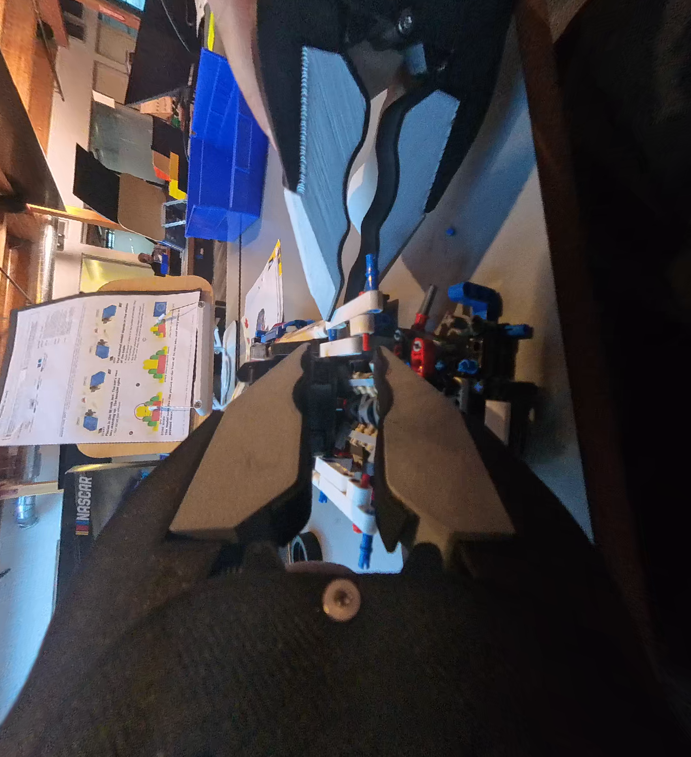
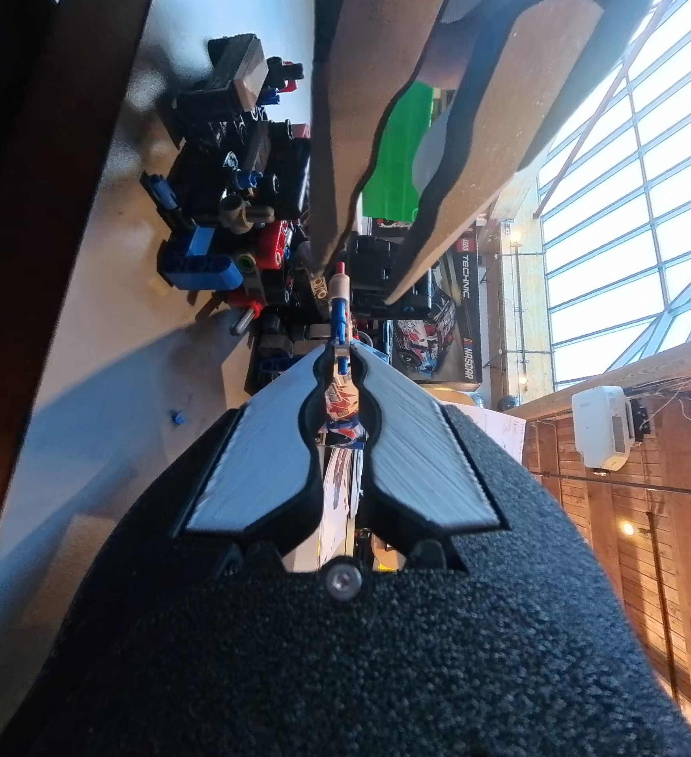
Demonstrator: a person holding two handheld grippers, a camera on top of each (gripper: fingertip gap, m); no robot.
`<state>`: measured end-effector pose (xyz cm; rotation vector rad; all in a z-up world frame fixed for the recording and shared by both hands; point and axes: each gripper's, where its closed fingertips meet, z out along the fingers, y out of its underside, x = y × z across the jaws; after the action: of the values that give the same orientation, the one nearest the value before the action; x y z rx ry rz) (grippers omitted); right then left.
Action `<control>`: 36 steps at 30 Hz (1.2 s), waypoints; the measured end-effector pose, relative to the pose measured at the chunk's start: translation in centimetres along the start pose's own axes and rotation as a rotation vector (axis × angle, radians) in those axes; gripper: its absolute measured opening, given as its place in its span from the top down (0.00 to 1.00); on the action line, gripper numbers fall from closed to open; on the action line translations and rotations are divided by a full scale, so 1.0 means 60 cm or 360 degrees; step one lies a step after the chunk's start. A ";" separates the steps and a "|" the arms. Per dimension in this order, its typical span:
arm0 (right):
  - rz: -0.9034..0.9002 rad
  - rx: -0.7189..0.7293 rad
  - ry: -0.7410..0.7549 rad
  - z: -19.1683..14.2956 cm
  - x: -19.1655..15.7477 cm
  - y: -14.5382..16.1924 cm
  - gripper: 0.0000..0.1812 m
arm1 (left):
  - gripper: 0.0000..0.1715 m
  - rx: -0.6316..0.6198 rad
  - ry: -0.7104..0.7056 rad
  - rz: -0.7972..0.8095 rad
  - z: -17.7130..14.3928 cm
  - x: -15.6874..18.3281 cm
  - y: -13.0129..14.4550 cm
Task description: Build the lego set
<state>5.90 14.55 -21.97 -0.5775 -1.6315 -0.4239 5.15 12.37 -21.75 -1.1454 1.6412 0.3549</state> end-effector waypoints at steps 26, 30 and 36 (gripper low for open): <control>-0.0014 -0.0005 0.0000 0.001 -0.001 0.000 0.96 | 0.95 -0.0182 -0.0164 0.0053 0.017 -0.001 0.010; -0.0032 -0.0027 0.0007 0.003 -0.001 -0.002 0.96 | 0.95 -0.0213 -0.0187 0.0041 0.016 0.000 0.013; -0.0051 -0.0054 0.0013 0.007 -0.001 -0.004 0.97 | 0.96 -0.0223 -0.0257 0.0055 0.013 -0.002 0.017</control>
<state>5.42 14.59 -22.07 -0.5754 -1.6301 -0.4779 4.78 13.52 -22.26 -1.1615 1.5146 0.5776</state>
